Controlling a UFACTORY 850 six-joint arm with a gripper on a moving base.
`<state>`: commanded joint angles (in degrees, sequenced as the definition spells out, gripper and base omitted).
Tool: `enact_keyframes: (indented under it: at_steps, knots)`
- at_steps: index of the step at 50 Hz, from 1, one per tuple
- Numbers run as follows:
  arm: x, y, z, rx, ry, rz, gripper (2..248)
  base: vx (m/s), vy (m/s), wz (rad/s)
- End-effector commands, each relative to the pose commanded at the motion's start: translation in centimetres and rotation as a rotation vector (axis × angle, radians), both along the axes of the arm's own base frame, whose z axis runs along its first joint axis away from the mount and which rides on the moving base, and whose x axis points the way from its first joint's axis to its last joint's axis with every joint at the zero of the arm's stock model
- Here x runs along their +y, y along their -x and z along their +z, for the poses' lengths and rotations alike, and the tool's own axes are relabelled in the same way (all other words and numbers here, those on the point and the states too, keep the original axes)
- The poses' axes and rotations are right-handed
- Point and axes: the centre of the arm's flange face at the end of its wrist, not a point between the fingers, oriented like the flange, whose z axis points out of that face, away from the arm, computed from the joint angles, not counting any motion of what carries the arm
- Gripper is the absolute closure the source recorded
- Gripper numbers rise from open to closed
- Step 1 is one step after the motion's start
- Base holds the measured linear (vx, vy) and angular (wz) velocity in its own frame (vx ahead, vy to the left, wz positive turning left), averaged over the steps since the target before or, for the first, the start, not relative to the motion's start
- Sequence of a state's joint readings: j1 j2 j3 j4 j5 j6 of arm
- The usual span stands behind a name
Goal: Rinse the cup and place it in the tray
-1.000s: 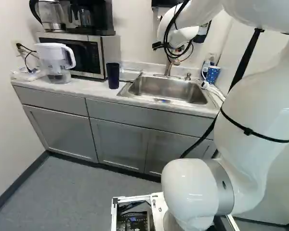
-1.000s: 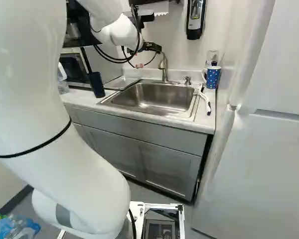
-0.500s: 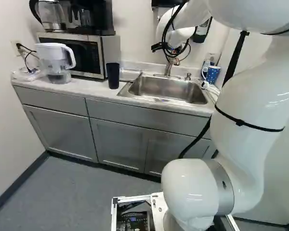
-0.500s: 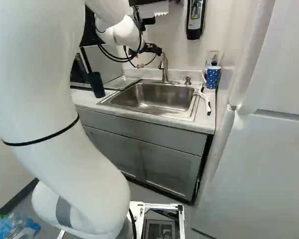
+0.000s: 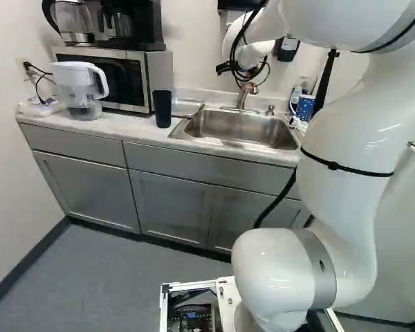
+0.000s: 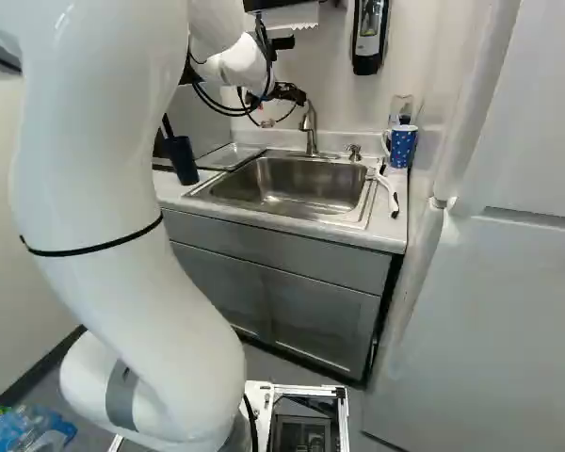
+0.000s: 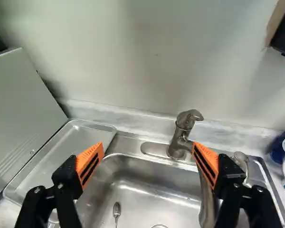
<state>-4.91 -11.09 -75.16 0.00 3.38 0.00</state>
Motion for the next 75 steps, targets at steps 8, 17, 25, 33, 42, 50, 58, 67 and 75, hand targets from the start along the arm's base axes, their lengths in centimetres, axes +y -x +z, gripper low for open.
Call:
enact_keyframes:
  at_steps: [8,17,25,33,42,50,58,67,75]
  knots:
    - [0.0,-1.0,-0.1,-0.003,0.000,0.001,3,0.000,0.000,0.000]
    - [-0.1,-2.3,-0.2,-0.007,0.001,0.002,3,0.000,0.000,0.000]
    - [-0.3,-3.4,-0.3,-0.009,0.001,0.000,3,0.000,0.000,0.000]
    - [-0.6,-4.5,-0.4,-0.009,0.001,-0.003,3,0.000,0.000,0.000]
    - [-0.9,-5.6,-0.6,-0.004,0.000,-0.007,3,0.000,0.000,0.000]
    - [-1.3,-6.5,-0.8,0.000,0.000,-0.010,3,0.000,0.000,0.000]
    - [-1.6,-7.4,-0.9,-0.005,0.000,-0.014,3,0.000,0.000,0.000]
    - [-1.9,-8.3,-1.0,-0.012,0.001,-0.017,3,0.000,0.000,0.000]
    - [-2.0,-8.6,-0.7,-0.044,0.004,-0.018,3,0.000,0.000,0.000]
